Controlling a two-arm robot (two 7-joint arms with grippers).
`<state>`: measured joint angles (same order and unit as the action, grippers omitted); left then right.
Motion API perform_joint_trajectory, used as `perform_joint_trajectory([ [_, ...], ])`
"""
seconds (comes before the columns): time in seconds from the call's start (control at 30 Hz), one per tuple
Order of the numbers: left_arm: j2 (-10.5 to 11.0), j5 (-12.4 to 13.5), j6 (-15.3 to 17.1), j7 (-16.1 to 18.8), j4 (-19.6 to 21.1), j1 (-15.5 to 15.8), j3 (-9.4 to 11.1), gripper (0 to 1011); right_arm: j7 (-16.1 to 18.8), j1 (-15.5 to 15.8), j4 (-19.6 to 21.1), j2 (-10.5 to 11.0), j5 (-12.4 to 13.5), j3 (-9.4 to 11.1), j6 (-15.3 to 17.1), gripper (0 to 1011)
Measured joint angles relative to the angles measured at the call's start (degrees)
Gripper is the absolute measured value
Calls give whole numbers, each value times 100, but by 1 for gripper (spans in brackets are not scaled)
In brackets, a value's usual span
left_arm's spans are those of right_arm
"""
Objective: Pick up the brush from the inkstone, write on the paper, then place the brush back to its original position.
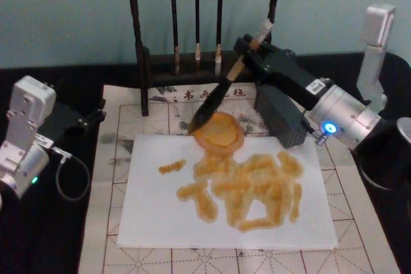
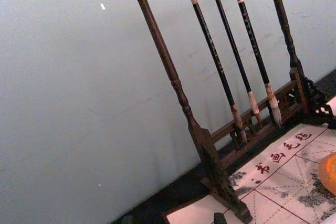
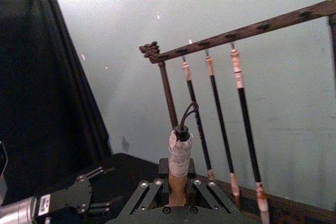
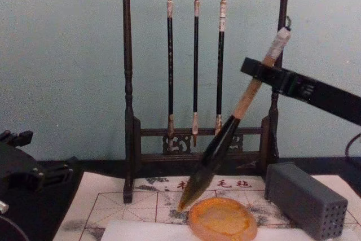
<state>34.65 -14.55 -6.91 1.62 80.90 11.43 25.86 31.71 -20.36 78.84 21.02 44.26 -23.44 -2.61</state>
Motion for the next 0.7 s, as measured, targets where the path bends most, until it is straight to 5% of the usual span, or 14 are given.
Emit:
perform_joint_trajectory([
  [0.7,0,0,0,0,0,0,0,1001,132,-94,-294,-264,-161,-270,-150,188],
])
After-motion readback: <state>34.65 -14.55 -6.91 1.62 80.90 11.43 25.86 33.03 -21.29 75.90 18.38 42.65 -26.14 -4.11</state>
